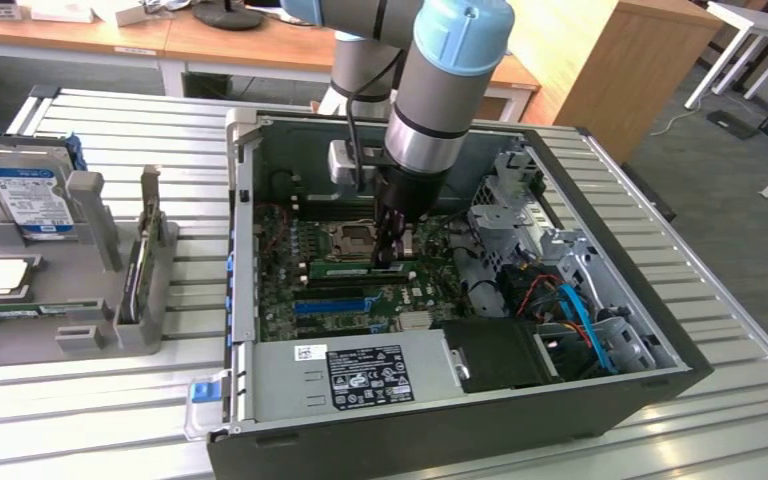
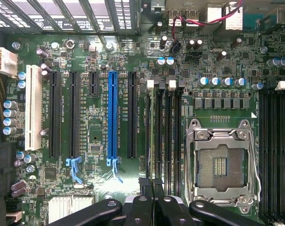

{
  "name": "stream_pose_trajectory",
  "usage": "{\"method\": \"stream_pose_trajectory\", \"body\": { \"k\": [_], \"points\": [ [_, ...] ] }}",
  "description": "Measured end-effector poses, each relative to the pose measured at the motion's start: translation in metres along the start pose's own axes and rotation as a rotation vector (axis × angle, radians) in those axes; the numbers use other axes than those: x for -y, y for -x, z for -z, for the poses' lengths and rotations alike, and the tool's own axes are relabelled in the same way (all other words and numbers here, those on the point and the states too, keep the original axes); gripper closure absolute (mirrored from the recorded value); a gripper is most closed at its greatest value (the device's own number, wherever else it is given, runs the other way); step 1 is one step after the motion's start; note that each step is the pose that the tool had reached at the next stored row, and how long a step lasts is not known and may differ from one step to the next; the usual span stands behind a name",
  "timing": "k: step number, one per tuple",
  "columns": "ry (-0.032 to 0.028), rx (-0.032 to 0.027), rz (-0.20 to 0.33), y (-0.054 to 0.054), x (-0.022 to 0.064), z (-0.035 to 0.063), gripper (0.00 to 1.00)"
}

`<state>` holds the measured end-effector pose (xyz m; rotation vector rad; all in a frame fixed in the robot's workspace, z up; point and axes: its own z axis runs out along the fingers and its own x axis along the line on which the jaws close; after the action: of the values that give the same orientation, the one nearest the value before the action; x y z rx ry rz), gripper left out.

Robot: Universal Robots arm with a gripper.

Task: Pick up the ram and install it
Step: 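Insert the ram into the slot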

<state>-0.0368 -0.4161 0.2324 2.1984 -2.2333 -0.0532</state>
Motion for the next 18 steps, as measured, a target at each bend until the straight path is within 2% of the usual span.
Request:
{"method": "stream_pose_trajectory", "body": {
  "k": [18],
  "points": [
    [0.0, 0.0, 0.0, 0.0001, -0.0002, -0.0005, 0.88]
  ]
}}
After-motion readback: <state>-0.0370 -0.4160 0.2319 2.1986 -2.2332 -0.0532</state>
